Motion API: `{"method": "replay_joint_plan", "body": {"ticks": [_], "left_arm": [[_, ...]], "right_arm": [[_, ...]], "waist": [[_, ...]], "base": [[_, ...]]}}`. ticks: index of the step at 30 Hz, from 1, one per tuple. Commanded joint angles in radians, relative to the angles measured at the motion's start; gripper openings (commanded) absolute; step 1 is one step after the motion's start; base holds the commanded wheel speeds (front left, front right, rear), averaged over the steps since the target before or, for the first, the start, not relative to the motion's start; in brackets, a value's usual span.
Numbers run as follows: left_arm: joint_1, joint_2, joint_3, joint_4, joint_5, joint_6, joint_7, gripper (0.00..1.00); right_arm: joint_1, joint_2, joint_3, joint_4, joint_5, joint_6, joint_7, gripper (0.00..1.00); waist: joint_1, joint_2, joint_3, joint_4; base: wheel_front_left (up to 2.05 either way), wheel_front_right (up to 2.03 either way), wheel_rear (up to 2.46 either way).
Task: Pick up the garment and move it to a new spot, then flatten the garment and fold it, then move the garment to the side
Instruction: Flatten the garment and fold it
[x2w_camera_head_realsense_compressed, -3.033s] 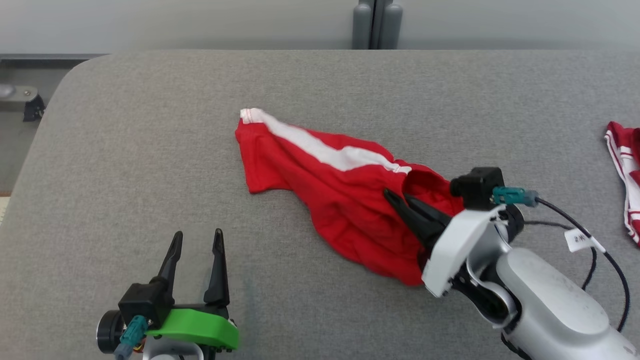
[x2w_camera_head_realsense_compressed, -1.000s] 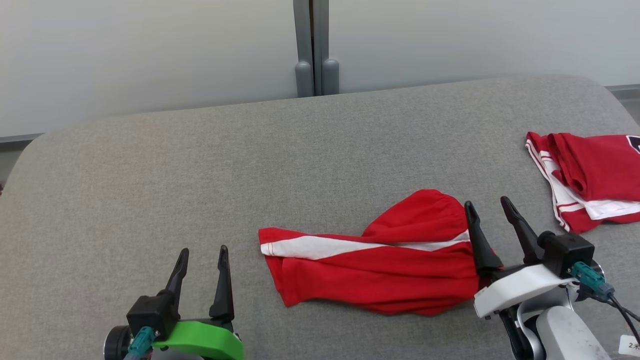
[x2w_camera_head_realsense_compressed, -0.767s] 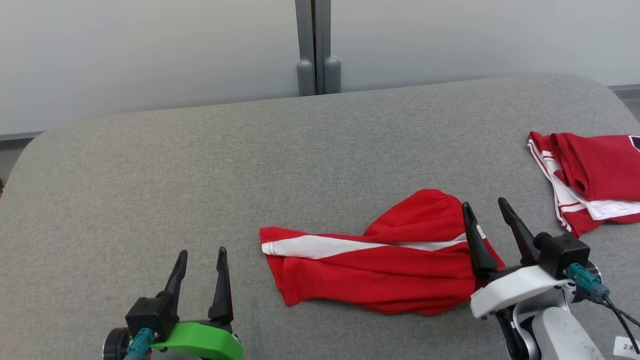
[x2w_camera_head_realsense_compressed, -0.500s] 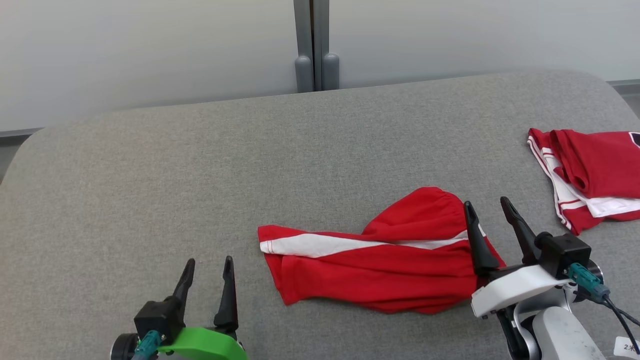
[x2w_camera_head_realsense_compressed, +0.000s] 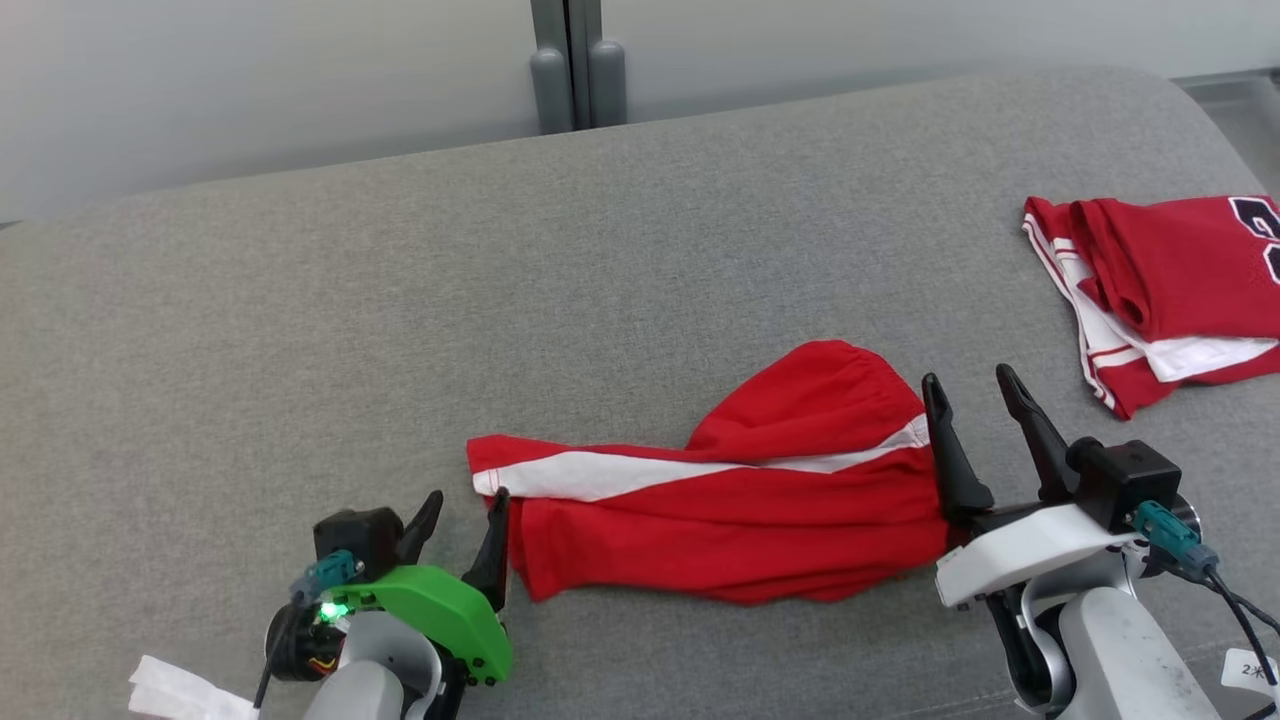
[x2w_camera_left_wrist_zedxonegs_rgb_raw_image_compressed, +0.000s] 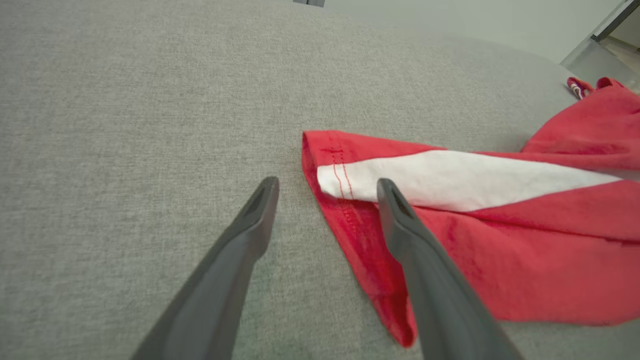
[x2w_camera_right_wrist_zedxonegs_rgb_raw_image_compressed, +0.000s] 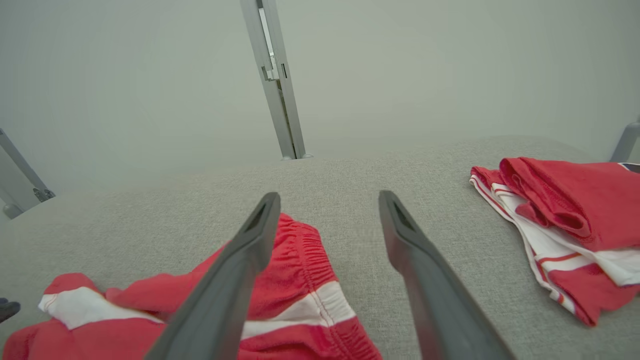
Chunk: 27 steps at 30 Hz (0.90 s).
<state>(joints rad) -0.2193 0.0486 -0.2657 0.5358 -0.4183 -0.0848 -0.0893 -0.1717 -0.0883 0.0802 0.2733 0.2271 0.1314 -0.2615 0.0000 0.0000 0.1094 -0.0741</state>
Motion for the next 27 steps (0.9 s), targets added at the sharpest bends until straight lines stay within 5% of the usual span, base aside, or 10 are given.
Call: {"method": "replay_joint_plan", "body": {"ticks": [1,19,20,23,27], "left_arm": [[-0.022,0.004,0.001,0.015,-0.023,-0.007,0.006,1.00],[-0.080,0.006,-0.020,0.063,-0.126,-0.037,-0.044,1.00],[-0.077,0.006,-0.023,0.059,-0.128,-0.037,-0.043,0.95],[-0.063,0.005,-0.035,0.048,-0.135,-0.037,-0.040,0.50],[-0.050,0.005,-0.044,0.031,-0.141,-0.032,-0.039,0.35]], "right_arm": [[-0.012,0.001,-0.004,0.003,-0.007,-0.002,-0.004,1.00],[-0.014,0.008,-0.033,0.007,-0.023,-0.002,-0.005,1.00],[-0.016,0.006,-0.031,0.011,-0.023,-0.002,-0.005,1.00],[-0.029,-0.009,-0.017,0.037,-0.022,-0.002,0.016,1.00],[-0.042,-0.032,0.006,0.052,-0.016,-0.002,0.060,1.00]], "waist": [[0.0000,0.0000,0.038,-0.039],[0.0000,0.0000,0.068,-0.066],[0.0000,0.0000,0.067,-0.064],[0.0000,0.0000,0.063,-0.059],[0.0000,0.0000,0.058,-0.053]], "base": [[0.00,0.00,0.00],[0.00,0.00,0.00],[0.00,0.00,0.00],[0.00,0.00,0.00],[0.00,0.00,0.00]]}}
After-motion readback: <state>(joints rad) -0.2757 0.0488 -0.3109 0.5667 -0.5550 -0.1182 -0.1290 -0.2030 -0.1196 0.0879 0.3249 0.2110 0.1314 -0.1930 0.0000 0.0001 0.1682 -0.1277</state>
